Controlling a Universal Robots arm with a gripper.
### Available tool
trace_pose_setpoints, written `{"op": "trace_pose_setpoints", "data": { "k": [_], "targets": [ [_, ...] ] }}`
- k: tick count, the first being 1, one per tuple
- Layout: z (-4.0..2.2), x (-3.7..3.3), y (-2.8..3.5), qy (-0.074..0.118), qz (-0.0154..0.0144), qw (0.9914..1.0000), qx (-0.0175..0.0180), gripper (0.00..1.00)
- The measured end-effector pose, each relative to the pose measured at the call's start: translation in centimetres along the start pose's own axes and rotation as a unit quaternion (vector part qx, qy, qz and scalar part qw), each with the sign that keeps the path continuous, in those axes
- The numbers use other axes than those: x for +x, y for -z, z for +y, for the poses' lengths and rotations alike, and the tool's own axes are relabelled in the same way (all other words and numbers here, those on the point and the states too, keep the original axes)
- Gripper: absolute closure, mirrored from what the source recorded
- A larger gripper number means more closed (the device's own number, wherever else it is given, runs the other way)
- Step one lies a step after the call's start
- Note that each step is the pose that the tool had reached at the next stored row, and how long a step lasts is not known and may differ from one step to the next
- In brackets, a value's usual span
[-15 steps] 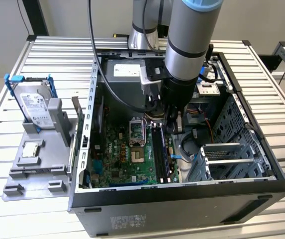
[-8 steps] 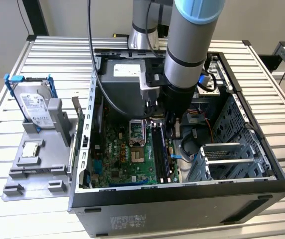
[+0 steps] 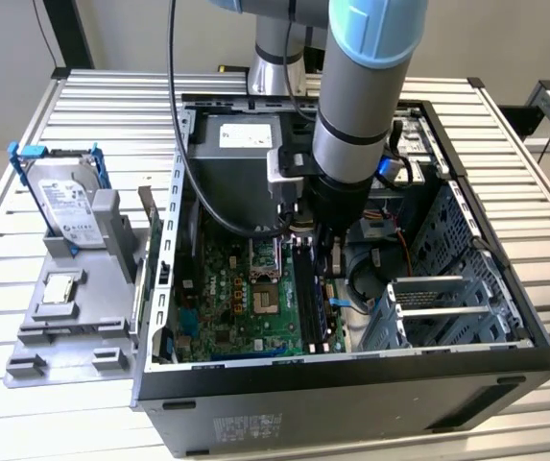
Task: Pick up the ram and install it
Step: 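Press down the ram until it locks into place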
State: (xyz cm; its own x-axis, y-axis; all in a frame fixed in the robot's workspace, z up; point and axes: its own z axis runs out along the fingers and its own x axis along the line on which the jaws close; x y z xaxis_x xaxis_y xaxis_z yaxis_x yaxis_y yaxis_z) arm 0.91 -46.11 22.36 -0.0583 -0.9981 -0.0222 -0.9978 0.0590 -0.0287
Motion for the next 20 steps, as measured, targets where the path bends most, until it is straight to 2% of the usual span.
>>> {"op": "trace_pose_setpoints", "data": {
  "k": [4, 7, 8, 9, 11, 20],
  "targets": [
    [0.03, 0.04, -0.69, 0.0, 0.0004, 1.0, -0.0001, 1.0],
    [0.01, -0.04, -0.59, 0.0, 0.0026, 1.0, -0.0006, 1.0],
    [0.0, -0.04, -0.35, 0.0, 0.0014, 1.0, -0.0003, 1.0],
    [0.0, -0.05, -0.14, 0.0, -0.0016, 1.0, 0.0003, 1.0],
    [-0.02, -0.03, 0.83, 0.0, -0.0006, 1.0, 0.0, 1.0],
    [-0.13, -0.11, 4.7, 0.0, -0.0004, 1.0, -0.0017, 1.0]
  ]
}}
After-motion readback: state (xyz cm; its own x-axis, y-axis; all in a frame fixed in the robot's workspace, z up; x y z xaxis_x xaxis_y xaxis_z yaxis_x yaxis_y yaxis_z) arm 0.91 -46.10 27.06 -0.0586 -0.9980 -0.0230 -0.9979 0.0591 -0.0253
